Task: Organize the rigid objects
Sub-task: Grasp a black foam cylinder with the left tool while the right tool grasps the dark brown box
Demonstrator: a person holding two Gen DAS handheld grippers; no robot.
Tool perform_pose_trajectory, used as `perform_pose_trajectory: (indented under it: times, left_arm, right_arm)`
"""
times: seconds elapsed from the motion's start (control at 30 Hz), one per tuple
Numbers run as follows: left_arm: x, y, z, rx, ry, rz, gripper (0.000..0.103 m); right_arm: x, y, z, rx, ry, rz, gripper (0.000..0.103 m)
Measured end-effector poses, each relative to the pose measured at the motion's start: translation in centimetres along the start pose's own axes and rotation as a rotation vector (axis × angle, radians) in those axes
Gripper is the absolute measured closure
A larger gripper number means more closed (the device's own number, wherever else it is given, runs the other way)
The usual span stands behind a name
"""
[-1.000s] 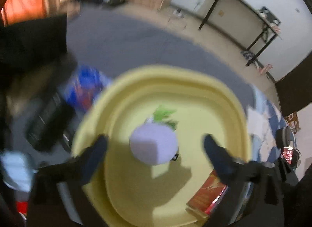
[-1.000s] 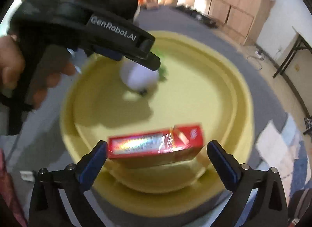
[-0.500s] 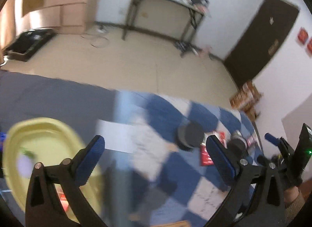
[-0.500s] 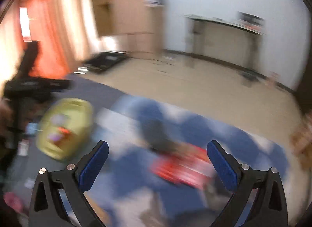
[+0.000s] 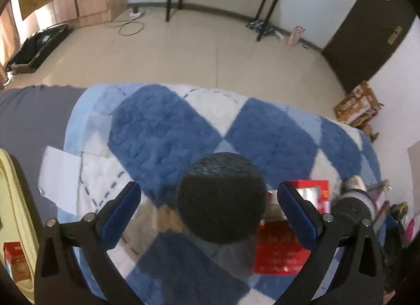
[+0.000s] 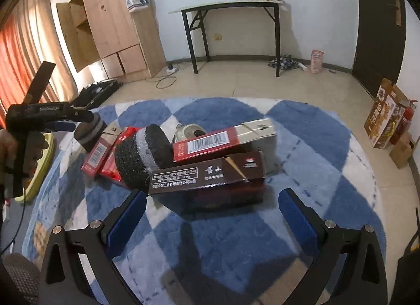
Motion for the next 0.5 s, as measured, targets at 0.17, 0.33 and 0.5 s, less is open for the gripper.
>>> perform_pose_trajectory:
  times: [0.17,0.33,0.5]
  left_arm:
    - [0.0,-1.0,1.2,0.015,0.018,0.007,0.000]
    - [0.0,-1.7,2.5,-0.012,0.039,0.028,0.000]
    - [0.1,0.0,2.7,0.007,0.039,-0.071,0.025]
  right_arm:
    - [0.1,0.6,1.6,-0.012,-0.004,-0.001,0.000]
    - [-0.1,1.4,4.3,0.065,0.037,-0.055,0.000]
    - [-0.1,1.4,6.8,0.120,0.072,-0.091,0.013]
Point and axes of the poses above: each gripper's, at about its wrist camera, not at the fingertips, and z roughly the way its jaws point, y to its left, x to its underside, the point moved 4 cm from there along z, roughly the way its jaws point, and after that the axes turned 2 degrees about y, right-handed, at the moved point
